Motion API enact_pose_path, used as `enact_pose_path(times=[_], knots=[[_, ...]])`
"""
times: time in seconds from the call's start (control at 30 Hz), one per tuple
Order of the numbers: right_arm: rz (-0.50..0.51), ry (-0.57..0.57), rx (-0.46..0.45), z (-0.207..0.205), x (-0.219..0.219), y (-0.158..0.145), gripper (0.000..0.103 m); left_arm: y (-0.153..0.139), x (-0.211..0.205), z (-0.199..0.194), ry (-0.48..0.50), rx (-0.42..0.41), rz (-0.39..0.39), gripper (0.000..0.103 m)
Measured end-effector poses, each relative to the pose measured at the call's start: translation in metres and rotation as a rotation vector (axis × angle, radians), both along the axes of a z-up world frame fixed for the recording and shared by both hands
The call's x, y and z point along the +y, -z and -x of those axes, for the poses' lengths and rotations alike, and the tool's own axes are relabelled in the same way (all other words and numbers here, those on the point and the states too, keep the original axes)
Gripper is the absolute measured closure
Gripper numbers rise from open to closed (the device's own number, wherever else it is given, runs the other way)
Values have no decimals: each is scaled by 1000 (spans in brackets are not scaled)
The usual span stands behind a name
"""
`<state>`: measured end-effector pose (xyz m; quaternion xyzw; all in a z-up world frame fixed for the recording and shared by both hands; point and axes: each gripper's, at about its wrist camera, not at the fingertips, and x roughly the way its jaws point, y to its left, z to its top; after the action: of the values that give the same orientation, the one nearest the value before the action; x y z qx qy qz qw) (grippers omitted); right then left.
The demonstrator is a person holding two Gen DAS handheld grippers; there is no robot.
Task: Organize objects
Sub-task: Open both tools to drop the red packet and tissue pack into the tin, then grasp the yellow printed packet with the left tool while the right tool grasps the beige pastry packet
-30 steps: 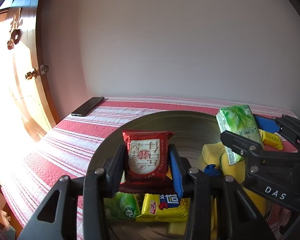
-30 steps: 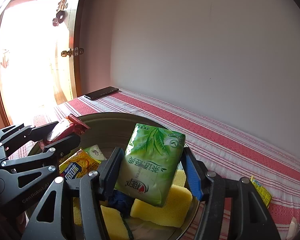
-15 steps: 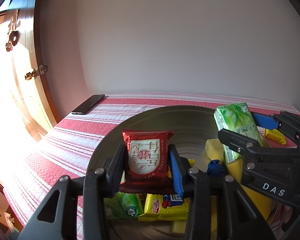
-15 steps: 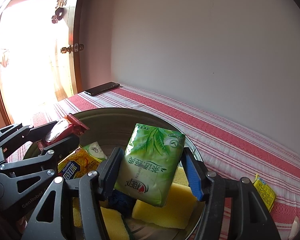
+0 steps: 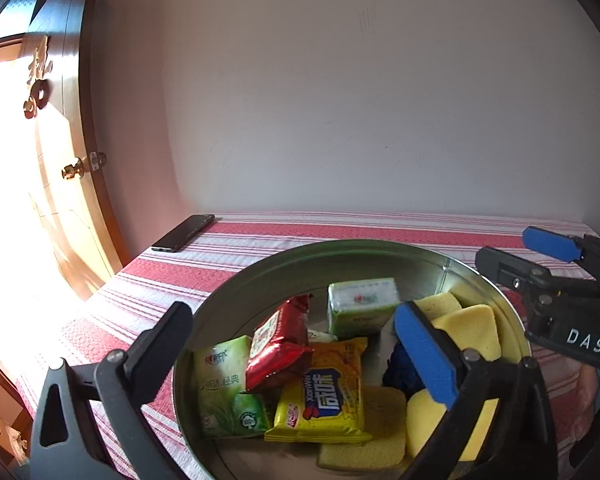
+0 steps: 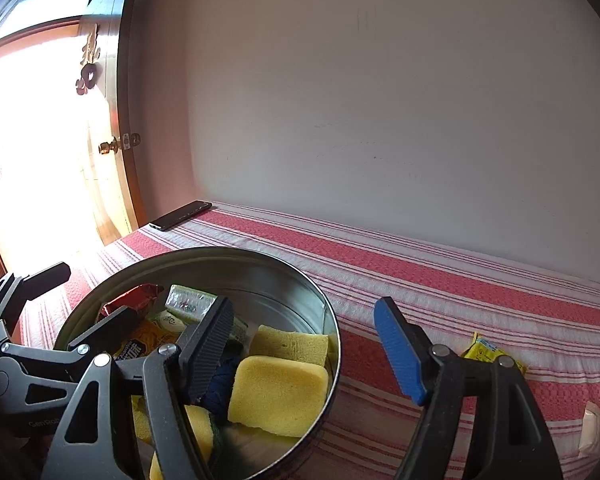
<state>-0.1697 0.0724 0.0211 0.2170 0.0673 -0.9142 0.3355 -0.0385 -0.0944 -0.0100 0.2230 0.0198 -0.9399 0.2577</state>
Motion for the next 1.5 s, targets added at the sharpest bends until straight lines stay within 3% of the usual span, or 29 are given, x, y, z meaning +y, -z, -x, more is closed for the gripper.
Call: enact_pose_path(times=[0.17, 0.33, 0.6, 0.8, 1.0, 1.3, 1.47, 1.5], knots=[[41, 55, -12, 3, 40, -3, 27, -11, 25, 0, 41, 42, -2, 0], [51, 159, -23, 7, 91, 1, 27, -13, 62, 16, 156, 55, -26, 0], [28, 464, -65, 33, 202, 20, 27, 2, 132, 59, 365, -46, -31, 0], [-21, 627, -175, 59, 262, 42, 27, 6, 167, 95, 444, -103, -28, 0], [-22, 647, -271, 71, 285, 52, 27, 15, 195, 136, 493, -192, -33, 0], [-85, 624, -337, 83, 274, 61, 27, 43, 203, 193, 507, -324, -87, 0], [-153, 606, -394, 94, 268, 72, 45, 58, 199, 216, 517, -377, -139, 0], [-167, 608, -389, 94, 266, 72, 55, 59, 199, 220, 520, -383, -143, 0]])
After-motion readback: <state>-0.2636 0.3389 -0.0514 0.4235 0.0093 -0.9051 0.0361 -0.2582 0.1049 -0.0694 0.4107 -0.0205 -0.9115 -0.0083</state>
